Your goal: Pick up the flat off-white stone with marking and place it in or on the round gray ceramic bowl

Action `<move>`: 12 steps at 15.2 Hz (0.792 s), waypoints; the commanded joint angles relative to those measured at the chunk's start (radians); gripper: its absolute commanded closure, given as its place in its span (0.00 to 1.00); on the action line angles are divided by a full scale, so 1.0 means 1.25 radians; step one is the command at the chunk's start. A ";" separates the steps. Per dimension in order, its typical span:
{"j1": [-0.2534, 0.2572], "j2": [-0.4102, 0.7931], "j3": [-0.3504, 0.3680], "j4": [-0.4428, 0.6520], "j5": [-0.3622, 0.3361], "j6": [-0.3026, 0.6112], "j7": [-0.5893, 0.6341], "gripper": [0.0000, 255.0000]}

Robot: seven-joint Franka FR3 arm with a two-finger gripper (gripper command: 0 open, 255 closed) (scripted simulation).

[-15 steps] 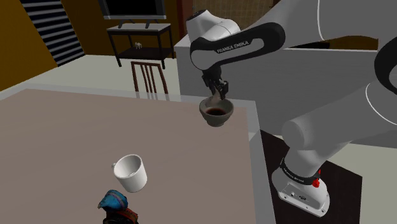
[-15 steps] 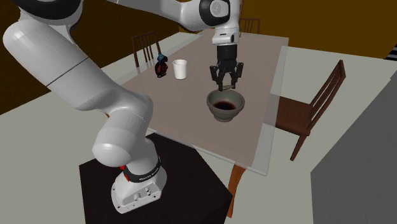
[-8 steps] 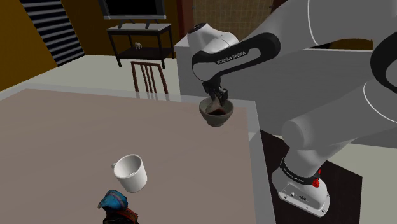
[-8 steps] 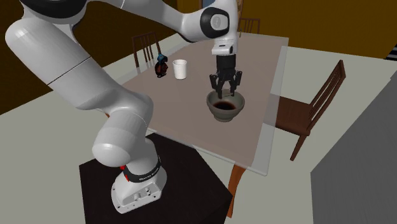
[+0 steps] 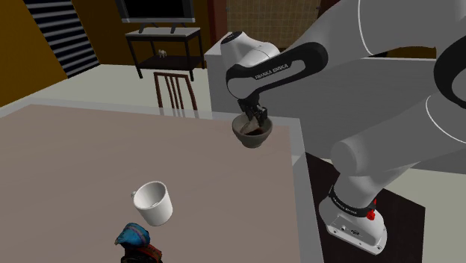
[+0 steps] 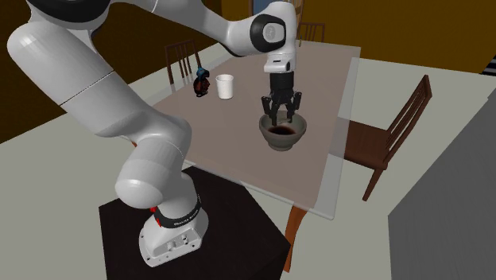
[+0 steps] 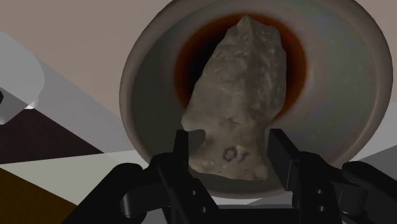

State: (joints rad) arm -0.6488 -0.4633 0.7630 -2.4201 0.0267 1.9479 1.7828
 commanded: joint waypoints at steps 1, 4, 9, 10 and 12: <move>0.000 0.000 0.000 0.000 0.000 0.000 0.000 1.00; 0.000 0.000 0.000 0.000 0.000 0.000 0.000 0.00; 0.005 -0.010 -0.006 0.047 0.004 -0.056 -0.004 0.00; 0.006 -0.013 -0.008 0.072 0.005 -0.083 -0.005 0.00; 0.006 -0.015 -0.009 0.092 0.005 -0.105 -0.006 0.00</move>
State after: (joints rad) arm -0.6443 -0.4776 0.7519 -2.3208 0.0301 1.8381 1.7746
